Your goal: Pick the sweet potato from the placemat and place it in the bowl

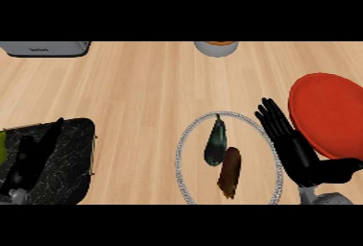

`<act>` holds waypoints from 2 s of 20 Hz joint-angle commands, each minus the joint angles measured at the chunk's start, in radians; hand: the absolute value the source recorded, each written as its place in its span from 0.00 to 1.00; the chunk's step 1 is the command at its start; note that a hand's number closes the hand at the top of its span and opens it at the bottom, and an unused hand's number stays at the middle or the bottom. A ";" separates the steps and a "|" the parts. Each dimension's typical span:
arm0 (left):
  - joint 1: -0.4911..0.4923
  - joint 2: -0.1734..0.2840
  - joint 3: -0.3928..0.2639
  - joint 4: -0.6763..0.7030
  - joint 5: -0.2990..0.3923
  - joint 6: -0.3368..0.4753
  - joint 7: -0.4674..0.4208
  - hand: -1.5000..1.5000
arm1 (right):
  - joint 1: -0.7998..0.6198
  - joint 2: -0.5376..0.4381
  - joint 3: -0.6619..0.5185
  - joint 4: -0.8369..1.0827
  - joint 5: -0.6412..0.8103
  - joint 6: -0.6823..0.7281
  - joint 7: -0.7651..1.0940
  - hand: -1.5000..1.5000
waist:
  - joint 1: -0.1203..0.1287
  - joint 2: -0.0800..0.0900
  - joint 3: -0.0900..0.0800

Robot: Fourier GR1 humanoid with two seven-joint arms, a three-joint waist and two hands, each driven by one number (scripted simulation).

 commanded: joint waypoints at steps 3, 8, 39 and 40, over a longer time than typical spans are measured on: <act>-0.099 -0.057 0.081 -0.083 0.022 0.050 -0.111 0.50 | -0.150 0.127 0.210 0.038 0.221 -0.154 0.125 0.00 | 0.045 -0.001 0.002; -0.188 -0.086 0.133 -0.142 0.059 0.071 -0.159 0.50 | -0.255 -0.067 0.273 0.117 0.581 -0.271 0.215 0.00 | 0.034 -0.042 -0.023; -0.213 -0.123 0.218 -0.120 0.086 0.089 -0.223 0.50 | -0.568 0.360 0.551 0.031 1.040 0.558 1.570 0.00 | -0.023 -0.015 0.001; -0.205 -0.112 0.222 -0.120 0.095 0.068 -0.219 0.50 | -0.574 0.360 0.554 0.030 1.036 0.554 1.595 0.00 | -0.015 -0.015 0.001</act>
